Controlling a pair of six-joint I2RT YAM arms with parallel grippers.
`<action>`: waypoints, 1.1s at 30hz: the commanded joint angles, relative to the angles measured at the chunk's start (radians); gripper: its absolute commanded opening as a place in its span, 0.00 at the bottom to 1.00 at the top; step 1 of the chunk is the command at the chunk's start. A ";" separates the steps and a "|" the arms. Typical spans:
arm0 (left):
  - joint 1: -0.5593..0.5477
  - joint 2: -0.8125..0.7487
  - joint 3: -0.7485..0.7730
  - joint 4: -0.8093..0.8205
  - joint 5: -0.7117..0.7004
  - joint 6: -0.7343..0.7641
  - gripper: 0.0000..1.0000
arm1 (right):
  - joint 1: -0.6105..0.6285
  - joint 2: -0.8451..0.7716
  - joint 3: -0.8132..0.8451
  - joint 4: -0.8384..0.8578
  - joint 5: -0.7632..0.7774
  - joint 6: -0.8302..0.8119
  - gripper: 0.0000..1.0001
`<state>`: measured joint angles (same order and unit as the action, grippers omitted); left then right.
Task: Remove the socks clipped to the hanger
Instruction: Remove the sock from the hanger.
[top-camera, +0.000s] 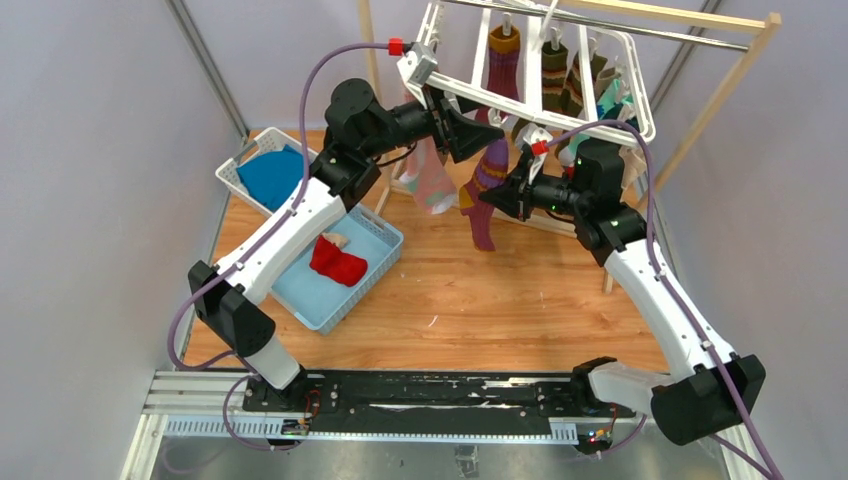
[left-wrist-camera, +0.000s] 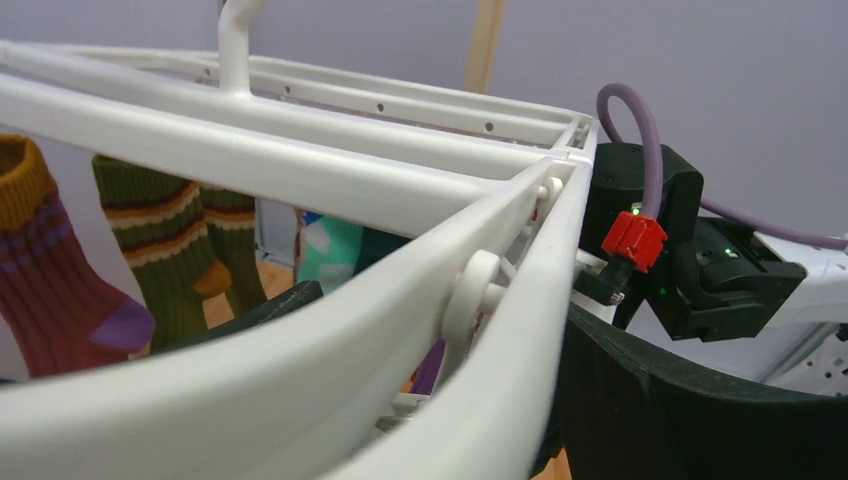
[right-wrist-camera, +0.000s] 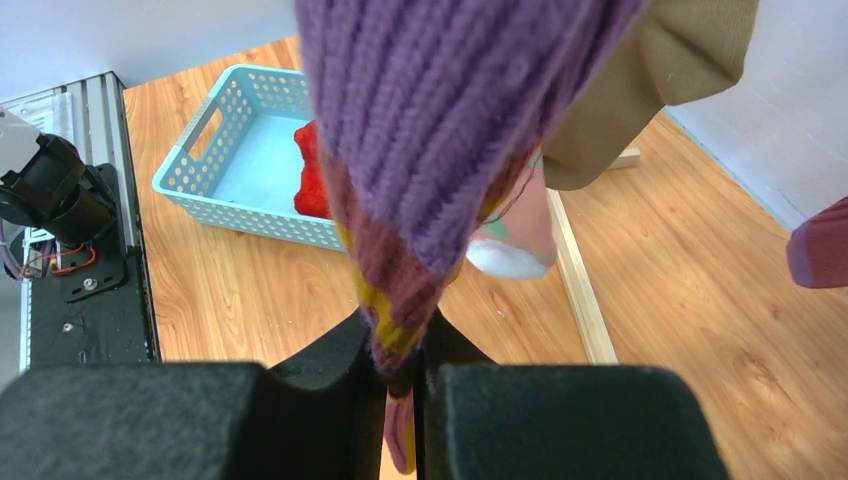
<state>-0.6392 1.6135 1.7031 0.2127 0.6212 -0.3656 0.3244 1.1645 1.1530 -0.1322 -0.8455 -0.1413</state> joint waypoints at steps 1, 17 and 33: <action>-0.005 0.009 0.058 0.031 0.040 0.078 0.81 | -0.005 -0.001 0.003 0.006 -0.014 0.004 0.12; -0.014 0.049 0.023 0.140 0.082 -0.015 0.75 | -0.005 0.004 -0.004 -0.001 -0.013 -0.009 0.13; -0.028 0.077 0.023 0.148 -0.009 -0.058 0.71 | -0.005 0.017 -0.010 -0.011 -0.017 -0.024 0.13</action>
<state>-0.6579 1.6703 1.7275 0.3424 0.6594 -0.3729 0.3248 1.1839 1.1526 -0.1360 -0.8463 -0.1509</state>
